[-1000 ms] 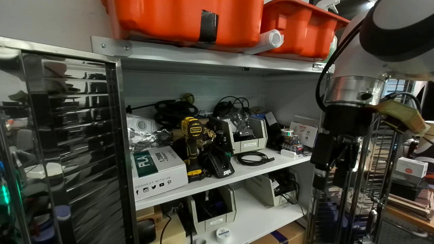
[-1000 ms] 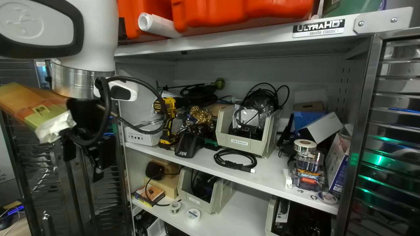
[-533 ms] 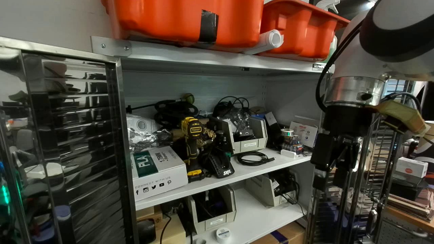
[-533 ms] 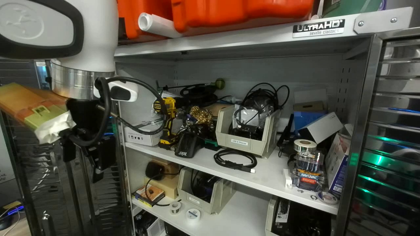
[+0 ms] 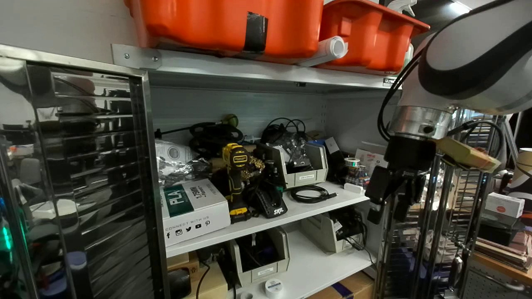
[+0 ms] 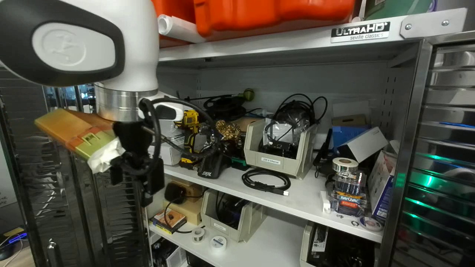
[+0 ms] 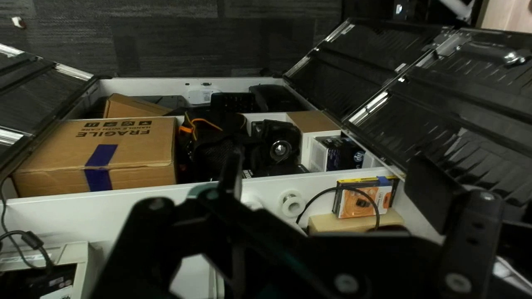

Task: Put the black cable on the top shelf into the tray behind it

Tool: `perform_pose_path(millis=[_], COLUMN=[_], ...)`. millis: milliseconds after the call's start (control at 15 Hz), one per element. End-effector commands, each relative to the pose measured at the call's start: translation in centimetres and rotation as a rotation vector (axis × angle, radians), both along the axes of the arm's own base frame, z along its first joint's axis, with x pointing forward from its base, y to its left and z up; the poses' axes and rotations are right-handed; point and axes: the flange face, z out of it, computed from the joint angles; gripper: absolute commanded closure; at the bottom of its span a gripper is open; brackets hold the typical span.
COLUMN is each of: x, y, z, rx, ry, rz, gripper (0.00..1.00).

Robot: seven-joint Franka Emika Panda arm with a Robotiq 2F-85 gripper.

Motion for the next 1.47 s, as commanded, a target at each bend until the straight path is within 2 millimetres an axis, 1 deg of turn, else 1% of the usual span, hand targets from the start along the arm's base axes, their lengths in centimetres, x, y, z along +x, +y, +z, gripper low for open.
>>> perform_pose_path(millis=[0,67,133,267,400,533,667,1000,1200,1400], x=[3.9,4.6,5.5,7.1,9.0,11.3,13.5,18.4,20.8,22.6], y=[-2.4,-2.9,-3.6,-4.7,-5.7,-6.8,-7.8,-9.9,-11.1,-11.8], z=[-2.1,-3.0,-4.4,-6.1,-7.2,-7.5,-7.3,-6.9,-7.2,-7.6], rx=[-0.029,-0.033,-0.041,-0.057,-0.076,-0.091,-0.095,-0.106,-0.116,-0.114], ry=[-0.041,-0.052,-0.066,-0.094,-0.129,-0.178,-0.232,-0.289,-0.306,-0.361], rz=[-0.017,-0.024,-0.050,-0.085,-0.127,-0.179,-0.234,-0.369,-0.446,-0.521], gripper=[0.00,0.00,0.00,0.00,0.00,0.00,0.00,0.00,0.00,0.00])
